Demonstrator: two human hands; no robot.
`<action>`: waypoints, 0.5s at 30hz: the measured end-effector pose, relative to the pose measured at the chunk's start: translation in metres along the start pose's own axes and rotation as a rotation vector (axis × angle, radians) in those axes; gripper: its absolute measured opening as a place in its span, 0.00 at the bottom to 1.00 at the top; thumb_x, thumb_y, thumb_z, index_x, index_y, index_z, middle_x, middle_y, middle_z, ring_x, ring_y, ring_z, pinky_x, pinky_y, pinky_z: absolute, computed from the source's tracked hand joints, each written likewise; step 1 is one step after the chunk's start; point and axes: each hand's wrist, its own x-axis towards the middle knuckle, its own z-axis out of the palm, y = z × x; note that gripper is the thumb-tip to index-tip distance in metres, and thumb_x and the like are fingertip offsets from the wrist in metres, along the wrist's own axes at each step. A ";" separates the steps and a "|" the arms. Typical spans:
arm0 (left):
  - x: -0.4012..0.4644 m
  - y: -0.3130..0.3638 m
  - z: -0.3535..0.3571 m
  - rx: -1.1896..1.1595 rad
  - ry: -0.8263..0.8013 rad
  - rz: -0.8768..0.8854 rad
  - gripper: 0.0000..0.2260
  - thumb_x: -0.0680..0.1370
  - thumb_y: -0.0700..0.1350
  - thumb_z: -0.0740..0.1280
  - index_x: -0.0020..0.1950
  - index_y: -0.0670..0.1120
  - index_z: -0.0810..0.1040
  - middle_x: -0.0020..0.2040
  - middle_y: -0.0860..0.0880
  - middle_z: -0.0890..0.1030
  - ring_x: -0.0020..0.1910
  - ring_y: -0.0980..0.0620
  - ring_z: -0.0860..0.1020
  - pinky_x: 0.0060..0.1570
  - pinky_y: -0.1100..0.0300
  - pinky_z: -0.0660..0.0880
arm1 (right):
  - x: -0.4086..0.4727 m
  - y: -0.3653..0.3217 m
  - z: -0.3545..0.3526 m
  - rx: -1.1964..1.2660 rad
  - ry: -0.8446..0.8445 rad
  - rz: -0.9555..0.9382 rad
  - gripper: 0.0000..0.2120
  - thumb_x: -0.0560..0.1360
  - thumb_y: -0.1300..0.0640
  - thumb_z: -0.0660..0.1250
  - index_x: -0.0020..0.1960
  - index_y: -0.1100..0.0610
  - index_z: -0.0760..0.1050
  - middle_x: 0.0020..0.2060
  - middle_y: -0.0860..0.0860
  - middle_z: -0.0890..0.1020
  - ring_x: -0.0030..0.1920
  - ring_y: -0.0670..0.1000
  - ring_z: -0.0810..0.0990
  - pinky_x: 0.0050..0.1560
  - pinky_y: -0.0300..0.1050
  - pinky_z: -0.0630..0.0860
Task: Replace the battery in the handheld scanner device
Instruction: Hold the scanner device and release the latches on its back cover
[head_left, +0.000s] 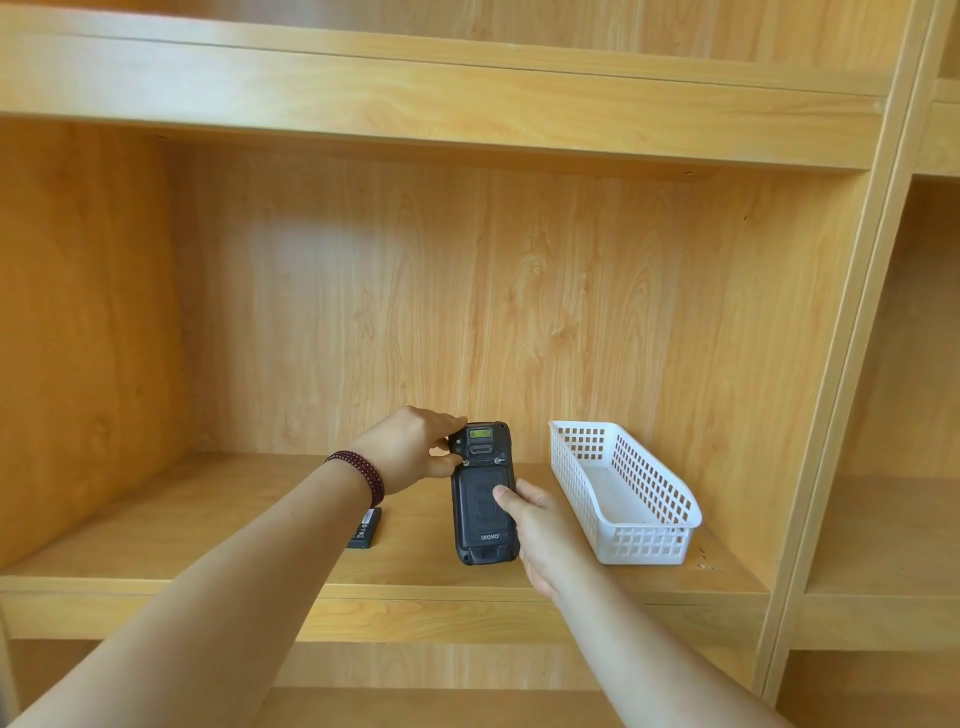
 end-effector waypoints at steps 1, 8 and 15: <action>0.000 0.000 0.000 0.018 -0.002 0.012 0.24 0.76 0.45 0.70 0.70 0.41 0.72 0.59 0.46 0.82 0.53 0.53 0.81 0.57 0.63 0.76 | -0.001 0.000 0.000 -0.001 -0.001 0.002 0.08 0.81 0.58 0.63 0.54 0.53 0.80 0.52 0.51 0.86 0.56 0.52 0.82 0.66 0.58 0.73; -0.002 0.001 0.003 0.122 -0.026 0.031 0.23 0.78 0.46 0.67 0.72 0.41 0.70 0.58 0.45 0.82 0.54 0.50 0.81 0.56 0.57 0.77 | -0.001 0.001 0.000 -0.007 0.006 0.000 0.09 0.81 0.58 0.63 0.58 0.55 0.79 0.54 0.53 0.85 0.58 0.54 0.82 0.66 0.61 0.73; -0.003 0.001 0.010 0.150 0.037 0.033 0.21 0.79 0.45 0.66 0.70 0.40 0.72 0.62 0.44 0.81 0.55 0.46 0.81 0.55 0.55 0.78 | 0.000 0.001 -0.001 0.002 0.008 -0.015 0.08 0.81 0.59 0.62 0.55 0.54 0.80 0.52 0.53 0.86 0.56 0.54 0.83 0.65 0.58 0.74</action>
